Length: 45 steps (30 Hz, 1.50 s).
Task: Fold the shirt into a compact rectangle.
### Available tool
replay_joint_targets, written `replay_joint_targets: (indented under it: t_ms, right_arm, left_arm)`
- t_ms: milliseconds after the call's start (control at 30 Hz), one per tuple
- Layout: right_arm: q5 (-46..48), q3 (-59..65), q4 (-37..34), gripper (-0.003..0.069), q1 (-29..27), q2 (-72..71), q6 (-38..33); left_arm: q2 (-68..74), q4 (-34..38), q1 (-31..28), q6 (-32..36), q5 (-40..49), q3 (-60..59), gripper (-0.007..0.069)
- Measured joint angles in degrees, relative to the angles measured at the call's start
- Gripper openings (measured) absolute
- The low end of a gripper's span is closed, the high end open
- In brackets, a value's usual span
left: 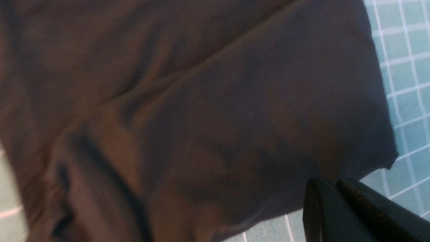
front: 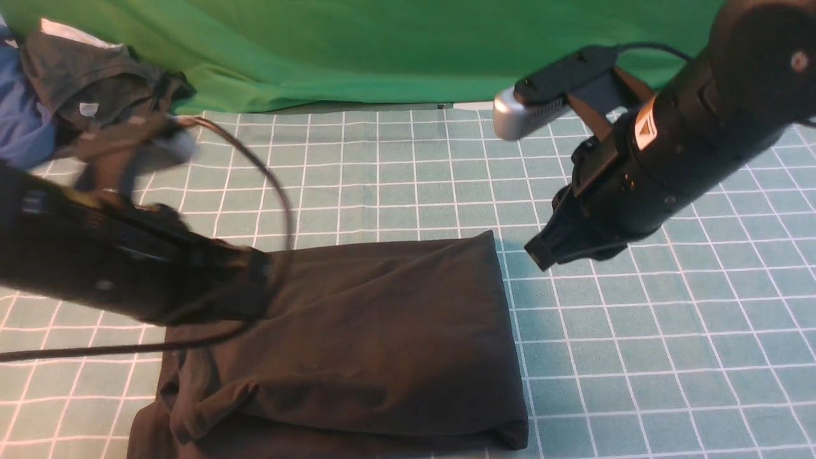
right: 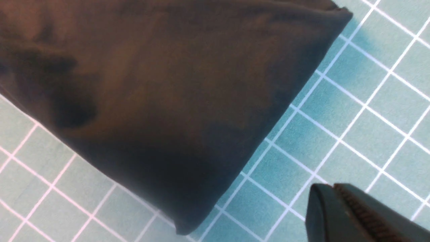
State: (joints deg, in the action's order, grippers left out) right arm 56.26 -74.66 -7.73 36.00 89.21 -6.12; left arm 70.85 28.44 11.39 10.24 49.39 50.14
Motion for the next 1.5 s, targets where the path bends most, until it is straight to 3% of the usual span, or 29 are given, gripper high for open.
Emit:
replay_joint_targets:
  t_ms: [133,267,467,833,967,1100,1333,1500]
  right_arm:
    - [-1.51,2.14,-0.17,0.0021,0.00,0.01,0.02]
    - [-2.12,2.14,-0.17,0.0021,0.00,0.01,0.02]
    - [-2.16,2.14,-0.59,0.0021,0.00,0.01,0.36]
    - [-2.30,2.15,-0.82,0.0021,0.00,0.01,0.79]
    - [-2.52,2.15,-0.82,0.0021,0.00,0.01,0.79]
    - [-3.47,2.15,-0.85,0.0021,0.00,0.01,0.79]
    - [-3.55,2.15,-0.89,0.0021,0.00,0.01,0.73]
    - [-3.60,2.15,-0.89,0.0023,0.00,0.01,0.20]
  left_arm:
    - [8.88,-2.23,6.19,-1.81,-3.20,0.00,0.0007]
    - [13.72,-4.07,7.81,-2.23,-3.78,-2.33,0.0007]
    - [15.26,-4.95,8.00,-3.75,-10.08,-11.77,0.0007]
    - [3.99,-6.55,8.03,-5.25,-8.38,-10.09,0.0007]
    - [1.09,-11.26,8.03,-9.31,-7.72,-9.79,0.0007]
    - [1.90,-21.06,8.03,-16.57,-7.39,-11.39,0.0007]
    - [6.15,-23.80,8.03,-19.75,-6.54,-17.38,0.0007]
    - [5.24,-24.84,8.03,-20.78,-3.43,-14.66,0.0007]
